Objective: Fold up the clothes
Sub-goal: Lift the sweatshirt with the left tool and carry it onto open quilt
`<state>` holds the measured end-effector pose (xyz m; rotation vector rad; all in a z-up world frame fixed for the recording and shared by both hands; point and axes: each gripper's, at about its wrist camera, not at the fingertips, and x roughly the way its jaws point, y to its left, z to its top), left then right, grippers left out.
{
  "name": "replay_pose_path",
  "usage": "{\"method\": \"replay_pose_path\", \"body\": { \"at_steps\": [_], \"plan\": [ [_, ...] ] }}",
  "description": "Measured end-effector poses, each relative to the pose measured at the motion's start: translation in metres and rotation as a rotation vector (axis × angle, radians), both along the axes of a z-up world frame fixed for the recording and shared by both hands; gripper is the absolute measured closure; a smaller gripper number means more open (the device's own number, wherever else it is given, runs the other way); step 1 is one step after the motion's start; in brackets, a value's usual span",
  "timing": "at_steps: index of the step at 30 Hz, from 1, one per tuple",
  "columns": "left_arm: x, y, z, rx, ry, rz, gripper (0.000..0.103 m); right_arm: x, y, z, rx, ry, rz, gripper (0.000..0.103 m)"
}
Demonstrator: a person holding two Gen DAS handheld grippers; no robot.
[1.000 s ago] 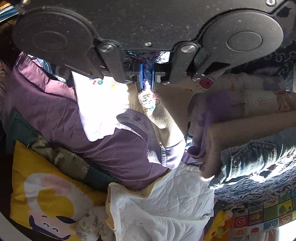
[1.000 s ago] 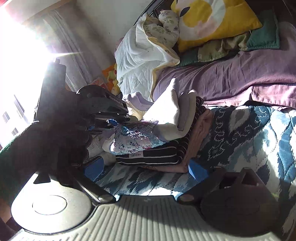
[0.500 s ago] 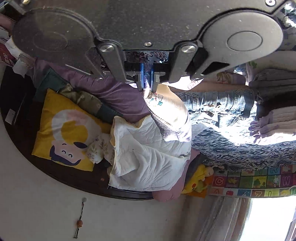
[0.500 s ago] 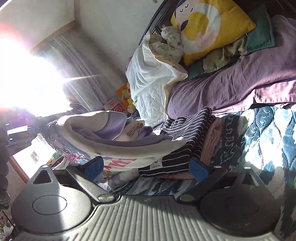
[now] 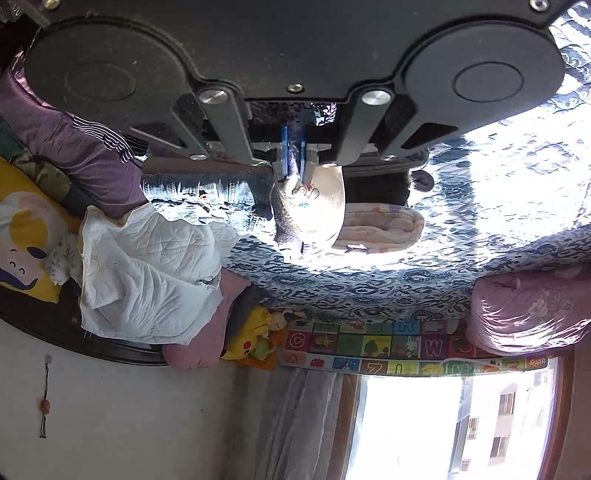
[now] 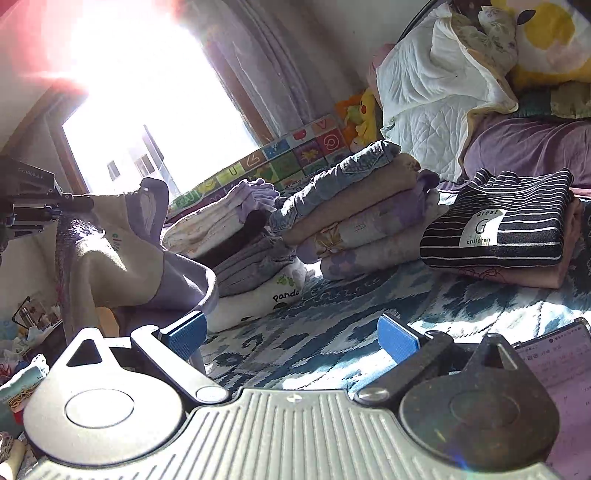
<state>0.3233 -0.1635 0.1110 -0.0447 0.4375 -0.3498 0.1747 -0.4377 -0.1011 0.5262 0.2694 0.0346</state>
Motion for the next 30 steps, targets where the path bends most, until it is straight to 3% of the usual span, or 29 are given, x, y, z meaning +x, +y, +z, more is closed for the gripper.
{"method": "replay_pose_path", "body": {
  "at_steps": [4,8,12,16,20,25,30],
  "plan": [
    [0.019,0.057,0.023,-0.106,-0.069,0.13,0.1,0.011,0.026,-0.001,-0.058,0.022,0.053,0.005],
    [0.004,0.103,0.028,-0.234,-0.129,0.212,0.1,0.016,0.041,-0.001,-0.094,0.029,0.089,0.005],
    [-0.029,0.13,-0.028,-0.262,-0.049,0.246,0.1,0.021,0.051,-0.004,-0.11,0.047,0.12,0.005],
    [-0.072,0.154,-0.107,-0.264,0.098,0.269,0.1,0.022,0.063,-0.005,-0.116,0.052,0.16,0.005],
    [-0.114,0.167,-0.16,-0.281,0.203,0.277,0.1,0.025,0.077,-0.006,-0.093,0.057,0.218,0.005],
    [-0.158,0.171,-0.19,-0.272,0.251,0.275,0.1,0.027,0.106,-0.005,-0.081,0.062,0.313,0.005],
    [-0.193,0.185,-0.204,-0.278,0.263,0.279,0.1,0.032,0.135,-0.01,0.048,0.096,0.426,0.005]
  ]
}}
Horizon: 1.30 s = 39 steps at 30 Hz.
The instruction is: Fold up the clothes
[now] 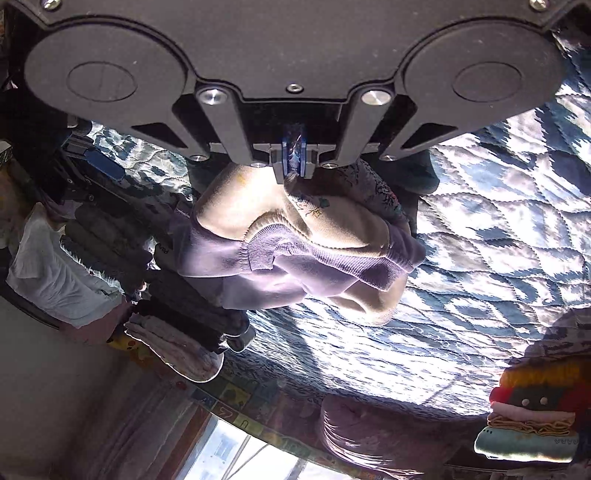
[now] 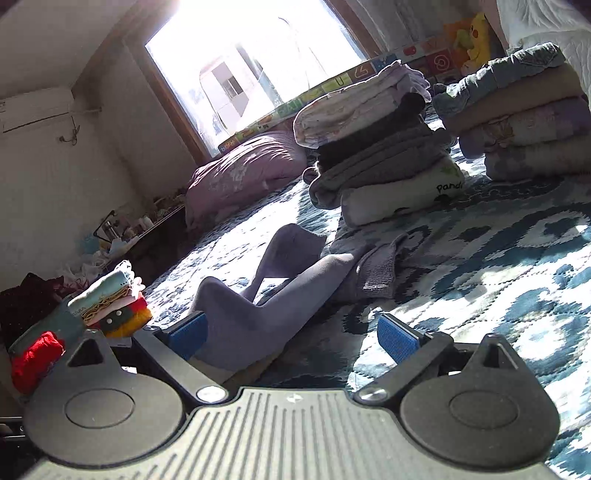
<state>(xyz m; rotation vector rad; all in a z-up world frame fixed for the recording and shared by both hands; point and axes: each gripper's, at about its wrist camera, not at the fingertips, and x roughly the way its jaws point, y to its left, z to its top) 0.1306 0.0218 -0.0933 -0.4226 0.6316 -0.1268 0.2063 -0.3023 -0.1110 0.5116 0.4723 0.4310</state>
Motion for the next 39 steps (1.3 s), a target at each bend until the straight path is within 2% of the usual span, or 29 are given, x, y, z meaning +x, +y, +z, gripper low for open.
{"method": "replay_pose_path", "body": {
  "at_steps": [4,7,9,12,19,21,23,25,28,29,33,39],
  "plan": [
    [-0.022,0.005,-0.014,0.024,0.026,-0.019,0.099,0.01,0.009,-0.013,0.171,0.098,0.034,0.006],
    [-0.032,0.006,-0.029,0.025,0.081,-0.086,0.097,0.016,0.011,-0.023,0.248,0.152,0.035,0.006],
    [-0.04,0.007,-0.029,0.028,0.078,-0.107,0.091,0.019,0.011,-0.03,0.298,0.183,0.029,0.008],
    [-0.049,0.017,-0.024,-0.004,0.07,-0.111,0.073,0.019,0.007,-0.043,0.379,0.233,0.013,0.011],
    [-0.06,0.049,-0.001,-0.091,0.017,-0.04,0.059,0.011,0.002,-0.051,0.459,0.282,-0.016,0.018],
    [-0.052,0.056,0.006,-0.085,-0.002,-0.025,0.058,0.007,0.001,-0.05,0.473,0.275,-0.003,0.018],
    [-0.038,0.063,0.016,-0.078,-0.027,-0.014,0.058,0.004,0.001,-0.053,0.44,0.248,0.015,0.018],
    [-0.02,0.066,0.024,-0.061,-0.045,-0.025,0.058,0.009,0.0,-0.059,0.41,0.279,0.007,0.023],
    [0.019,0.059,0.04,0.024,-0.057,-0.066,0.058,0.019,0.001,-0.053,0.397,0.239,0.04,0.023],
    [0.033,0.055,0.043,0.041,-0.05,-0.092,0.057,0.022,0.002,-0.052,0.375,0.234,0.043,0.023],
    [0.093,0.038,0.046,0.125,0.004,-0.179,0.056,0.037,0.002,-0.058,0.417,0.264,0.063,0.024],
    [0.142,0.013,0.029,0.204,0.102,-0.29,0.056,0.048,0.001,-0.058,0.417,0.289,0.118,0.024]
  ]
}}
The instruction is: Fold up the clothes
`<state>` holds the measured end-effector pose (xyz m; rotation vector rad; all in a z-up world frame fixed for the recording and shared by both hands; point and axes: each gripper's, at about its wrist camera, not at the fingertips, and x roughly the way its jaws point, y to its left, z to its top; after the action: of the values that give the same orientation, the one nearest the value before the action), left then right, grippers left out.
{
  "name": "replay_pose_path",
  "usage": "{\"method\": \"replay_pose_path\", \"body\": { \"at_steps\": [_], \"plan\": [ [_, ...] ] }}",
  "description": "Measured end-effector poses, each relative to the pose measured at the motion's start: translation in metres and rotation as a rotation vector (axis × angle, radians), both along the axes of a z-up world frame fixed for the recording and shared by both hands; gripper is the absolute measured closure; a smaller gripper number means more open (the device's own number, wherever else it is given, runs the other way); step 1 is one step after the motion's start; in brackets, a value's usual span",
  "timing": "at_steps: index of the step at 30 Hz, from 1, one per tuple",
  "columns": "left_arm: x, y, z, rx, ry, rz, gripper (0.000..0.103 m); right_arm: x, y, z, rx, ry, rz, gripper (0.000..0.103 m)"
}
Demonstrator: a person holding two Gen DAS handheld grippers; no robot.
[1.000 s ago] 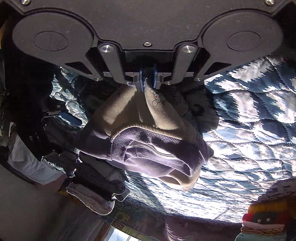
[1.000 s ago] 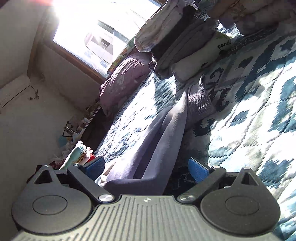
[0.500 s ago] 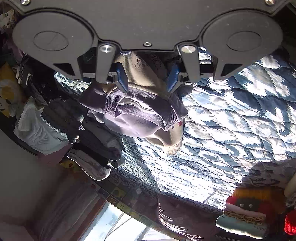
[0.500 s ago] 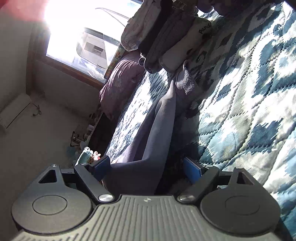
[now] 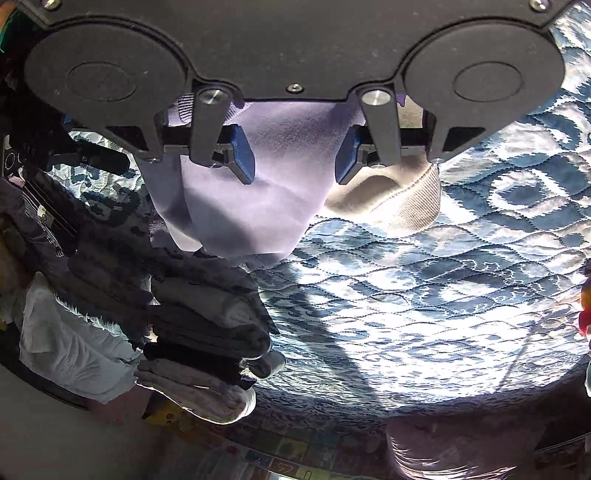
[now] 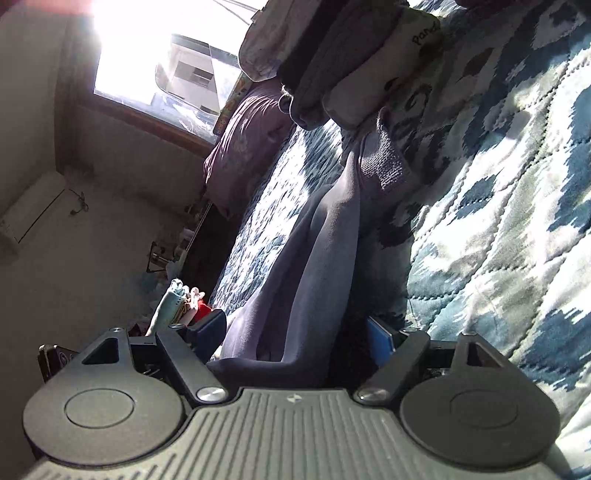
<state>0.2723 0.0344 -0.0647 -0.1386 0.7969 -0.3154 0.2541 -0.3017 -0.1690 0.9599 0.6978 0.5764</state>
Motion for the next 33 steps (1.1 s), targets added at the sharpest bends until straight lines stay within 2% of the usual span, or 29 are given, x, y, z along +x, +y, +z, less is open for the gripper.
{"method": "replay_pose_path", "body": {
  "at_steps": [3,6,10,12,13,14,15,17,18,20,21,22,24,26,27,28,29,33],
  "plan": [
    [-0.008,-0.002,-0.001,0.013,-0.002,-0.037,0.056,0.001,0.007,0.003,-0.049,-0.002,0.065,0.024],
    [-0.028,0.01,-0.003,0.033,0.008,0.008,0.056,-0.003,0.013,0.007,-0.084,0.002,0.133,0.022],
    [-0.067,0.035,-0.012,-0.086,0.07,0.036,0.059,-0.011,0.019,0.011,-0.107,0.016,0.206,0.022],
    [-0.086,0.035,-0.011,-0.144,0.086,0.001,0.062,-0.018,0.02,0.011,-0.114,0.025,0.229,0.023],
    [-0.092,0.031,-0.01,-0.152,0.086,-0.015,0.074,-0.021,0.02,0.01,-0.119,0.026,0.237,0.028],
    [-0.097,0.028,-0.008,-0.13,0.075,-0.026,0.078,-0.024,0.02,0.01,-0.129,0.027,0.244,0.031],
    [-0.102,0.024,-0.006,-0.099,0.061,-0.037,0.084,-0.027,0.021,0.01,-0.14,0.027,0.25,0.039],
    [-0.112,0.016,-0.002,-0.038,0.032,-0.059,0.085,-0.035,0.02,0.008,-0.153,0.026,0.256,0.055],
    [-0.113,0.017,0.003,-0.035,0.013,-0.055,0.084,-0.039,0.019,0.006,-0.162,0.028,0.252,0.063],
    [-0.108,0.029,0.014,-0.051,-0.042,-0.031,0.068,-0.046,0.019,0.004,-0.187,0.037,0.239,0.07],
    [-0.102,0.03,0.016,-0.034,-0.058,-0.036,0.043,-0.05,0.018,0.004,-0.194,0.037,0.231,0.071],
    [-0.094,0.031,0.017,-0.012,-0.072,-0.043,0.034,-0.054,0.016,0.004,-0.198,0.036,0.223,0.071],
    [-0.075,0.028,0.011,0.065,-0.056,-0.065,0.034,-0.059,0.015,0.003,-0.203,0.033,0.211,0.073],
    [-0.071,0.026,0.005,0.082,-0.03,-0.102,0.046,-0.061,0.011,0.001,-0.2,0.037,0.198,0.076],
    [-0.073,0.024,0.004,0.08,-0.023,-0.123,0.079,-0.061,0.009,0.0,-0.198,0.04,0.191,0.08],
    [-0.076,0.022,0.004,0.078,-0.015,-0.143,0.1,-0.062,0.008,0.0,-0.199,0.042,0.184,0.083],
    [-0.078,0.02,0.003,0.076,-0.008,-0.164,0.1,-0.063,0.006,-0.001,-0.199,0.043,0.178,0.084],
    [-0.126,0.007,0.011,0.107,-0.071,-0.233,0.101,-0.069,0.002,0.004,-0.2,0.032,0.162,0.095]
  ]
}}
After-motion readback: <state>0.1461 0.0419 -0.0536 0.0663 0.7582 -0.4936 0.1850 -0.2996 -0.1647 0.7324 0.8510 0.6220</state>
